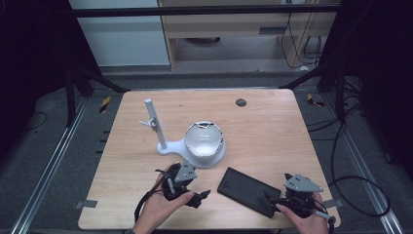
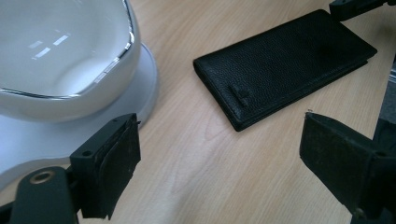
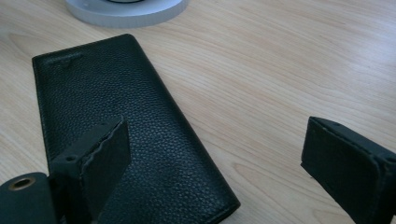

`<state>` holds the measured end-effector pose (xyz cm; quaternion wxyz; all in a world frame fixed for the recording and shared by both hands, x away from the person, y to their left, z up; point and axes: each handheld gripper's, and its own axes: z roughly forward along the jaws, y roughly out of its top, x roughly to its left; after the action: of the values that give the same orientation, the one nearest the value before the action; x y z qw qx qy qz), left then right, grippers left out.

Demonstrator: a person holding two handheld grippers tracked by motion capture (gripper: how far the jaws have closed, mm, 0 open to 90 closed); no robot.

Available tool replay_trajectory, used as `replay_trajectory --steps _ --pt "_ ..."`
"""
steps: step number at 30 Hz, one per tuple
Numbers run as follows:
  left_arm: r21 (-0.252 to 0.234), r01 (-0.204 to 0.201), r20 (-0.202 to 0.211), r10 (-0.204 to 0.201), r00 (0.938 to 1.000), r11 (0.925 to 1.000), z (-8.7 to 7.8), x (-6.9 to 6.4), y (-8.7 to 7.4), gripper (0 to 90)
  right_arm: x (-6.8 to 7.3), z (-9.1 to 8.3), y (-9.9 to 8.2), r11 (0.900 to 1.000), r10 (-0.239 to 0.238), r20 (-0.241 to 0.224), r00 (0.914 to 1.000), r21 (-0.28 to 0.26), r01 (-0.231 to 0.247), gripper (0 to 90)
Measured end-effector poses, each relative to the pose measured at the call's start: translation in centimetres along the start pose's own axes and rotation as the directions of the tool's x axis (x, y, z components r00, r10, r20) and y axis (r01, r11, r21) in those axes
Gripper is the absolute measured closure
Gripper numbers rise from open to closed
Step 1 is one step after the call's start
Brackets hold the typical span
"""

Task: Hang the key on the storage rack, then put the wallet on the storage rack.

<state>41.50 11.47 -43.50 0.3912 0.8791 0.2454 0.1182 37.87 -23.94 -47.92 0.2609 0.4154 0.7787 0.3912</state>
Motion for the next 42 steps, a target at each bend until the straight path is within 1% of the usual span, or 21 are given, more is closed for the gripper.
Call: replay_trajectory --steps 1,2,4,5,6,9,11,14,15,18,19,21,24,28,32,33,35,36,37,39,42 --pt "0.005 0.01 0.015 -0.01 0.9998 0.9999 0.7 -0.2 -0.2 12.6 0.1 0.1 0.0 1.0 -0.004 -0.01 0.9999 0.001 0.004 7.9" --pt "0.005 0.01 0.015 -0.01 0.9998 0.9999 0.7 -0.2 -0.2 13.4 0.1 0.1 0.0 1.0 -0.004 -0.01 0.9999 0.001 0.004 7.9" --pt "0.018 0.012 0.027 -0.012 0.9996 0.9998 1.4 -0.4 -0.4 14.3 0.3 0.0 0.1 1.0 -0.004 -0.016 0.9999 -0.002 0.004 7.8" --pt "0.022 -0.012 0.043 0.011 0.999 0.9997 2.2 -0.6 -0.6 14.3 0.5 0.0 0.1 1.0 -0.008 -0.024 0.9997 -0.002 0.008 7.7" --pt "0.022 -0.012 0.043 0.011 0.999 0.9997 2.2 -0.6 -0.6 14.3 0.5 0.0 0.1 1.0 -0.008 -0.024 0.9997 -0.002 0.008 7.7" --pt "0.036 -0.007 0.064 0.005 0.9979 0.9993 3.3 -0.7 -1.1 15.0 0.8 0.1 0.1 0.9998 -0.018 -0.034 0.9993 -0.001 0.018 7.7" --pt "0.044 -0.022 0.07 0.019 0.9973 0.9988 3.6 -0.8 -1.3 16.0 1.0 0.1 0.1 0.9998 -0.018 -0.041 0.999 0.006 0.018 7.7" --pt "0.059 -0.025 0.095 0.019 0.9953 0.998 4.1 -1.0 -1.6 16.7 1.1 0.3 0.1 0.9995 -0.029 -0.044 0.9986 0.009 0.03 7.8" --pt "0.064 -0.029 0.097 0.023 0.995 0.9975 4.2 -1.0 -1.7 17.1 1.1 0.3 0.1 0.9995 -0.028 -0.045 0.9986 0.012 0.029 7.8" --pt "0.08 -0.039 0.136 0.028 0.9903 0.996 4.5 -1.3 -1.8 19.7 1.2 0.4 0.1 0.9994 -0.031 -0.049 0.9984 0.016 0.031 7.9" --pt "0.086 -0.044 0.137 0.032 0.99 0.9953 4.6 -1.4 -1.8 19.7 1.2 0.4 0.1 0.9995 -0.027 -0.049 0.9984 0.016 0.028 7.9" --pt "0.103 -0.052 0.159 0.036 0.9867 0.9933 4.8 -1.5 -1.9 20.3 1.1 0.4 0.1 0.9995 -0.027 -0.052 0.9983 0.015 0.027 8.0" --pt "0.121 -0.069 0.172 0.048 0.984 0.9903 5.1 -1.7 -1.9 20.8 1.1 0.4 0.1 0.9995 -0.024 -0.05 0.9984 0.019 0.025 8.0" --pt "0.127 -0.069 0.192 0.044 0.9804 0.9895 5.7 -1.8 -1.8 23.2 1.1 0.4 0.1 0.9996 -0.023 -0.051 0.9984 0.017 0.024 8.0" --pt "0.131 -0.069 0.201 0.041 0.9788 0.989 6.1 -1.8 -1.6 25.0 1.1 0.3 0.1 0.9997 -0.02 -0.052 0.9984 0.014 0.02 8.0" --pt "0.134 -0.071 0.21 0.042 0.9767 0.9884 6.1 -1.7 -1.6 25.8 1.1 0.3 0.1 0.9997 -0.02 -0.053 0.9984 0.014 0.021 8.0" --pt "0.139 -0.078 0.208 0.048 0.977 0.9872 6.2 -1.7 -1.6 26.9 1.1 0.3 0.1 0.9997 -0.019 -0.054 0.9983 0.015 0.02 8.1" --pt "0.135 -0.063 0.206 0.034 0.978 0.9889 6.3 -1.6 -1.6 27.3 1.1 0.3 0.2 0.9997 -0.019 -0.055 0.9983 0.015 0.02 8.1" --pt "0.14 -0.067 0.214 0.036 0.9762 0.9878 6.4 -1.5 -1.6 28.7 1.1 0.3 0.2 0.9997 -0.017 -0.056 0.9983 0.016 0.018 8.1" --pt "0.141 -0.057 0.219 0.025 0.9753 0.9884 6.5 -1.5 -1.6 28.9 1.1 0.3 0.2 0.9997 -0.018 -0.057 0.9982 0.015 0.019 8.1" --pt "0.135 -0.053 0.221 0.023 0.975 0.9894 6.7 -1.4 -1.6 31.1 1.2 0.4 0.2 0.9996 -0.023 -0.057 0.9981 0.012 0.024 8.2"
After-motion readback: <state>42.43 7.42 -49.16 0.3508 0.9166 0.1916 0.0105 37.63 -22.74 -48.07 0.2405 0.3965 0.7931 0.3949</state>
